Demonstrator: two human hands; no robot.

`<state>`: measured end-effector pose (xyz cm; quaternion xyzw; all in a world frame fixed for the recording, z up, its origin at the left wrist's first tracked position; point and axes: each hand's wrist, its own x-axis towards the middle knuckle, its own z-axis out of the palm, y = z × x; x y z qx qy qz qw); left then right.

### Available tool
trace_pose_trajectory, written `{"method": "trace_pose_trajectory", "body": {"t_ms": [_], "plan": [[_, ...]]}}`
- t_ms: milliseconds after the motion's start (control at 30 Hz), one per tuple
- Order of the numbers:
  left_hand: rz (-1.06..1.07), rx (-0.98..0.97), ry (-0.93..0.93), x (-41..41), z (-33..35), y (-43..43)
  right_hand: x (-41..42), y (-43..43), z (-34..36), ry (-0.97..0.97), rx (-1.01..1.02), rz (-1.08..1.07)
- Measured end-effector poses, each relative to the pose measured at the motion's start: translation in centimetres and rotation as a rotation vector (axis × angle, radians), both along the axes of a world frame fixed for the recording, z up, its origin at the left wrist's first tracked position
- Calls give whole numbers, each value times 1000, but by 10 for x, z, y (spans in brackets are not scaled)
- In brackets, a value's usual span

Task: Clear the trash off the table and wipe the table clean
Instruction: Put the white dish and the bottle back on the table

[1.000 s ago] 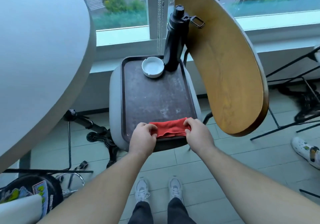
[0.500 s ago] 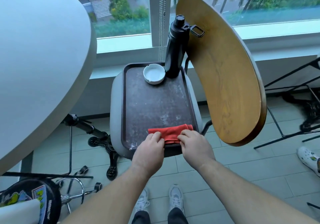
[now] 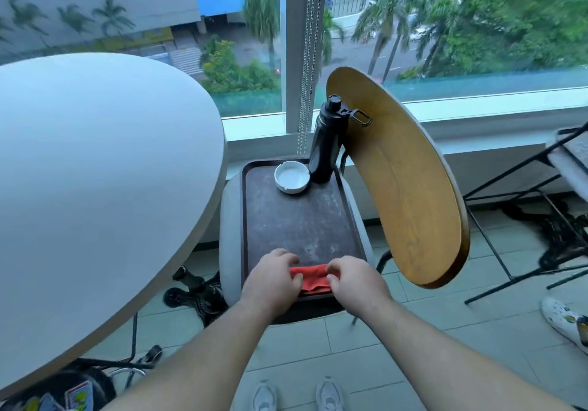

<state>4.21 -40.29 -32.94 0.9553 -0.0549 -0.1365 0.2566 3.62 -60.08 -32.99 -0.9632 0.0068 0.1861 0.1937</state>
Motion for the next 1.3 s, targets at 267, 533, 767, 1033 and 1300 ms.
{"method": "trace_pose_trajectory", "body": {"t_ms": [267,533,767,1033,1300], "plan": [[183,-250,-304,29,111,0,26,23,70,-220,196,-193],[89,-163,-565,106,240,1,88,38,109,-320,288,-171],[-91,300,-460,161,241,28,148,58,87,-213,272,-196],[60,279,-448,168,228,32,197,63,14,-14,250,-395],[54,276,-523,176,224,36,238,68,-40,192,420,-705]]}}
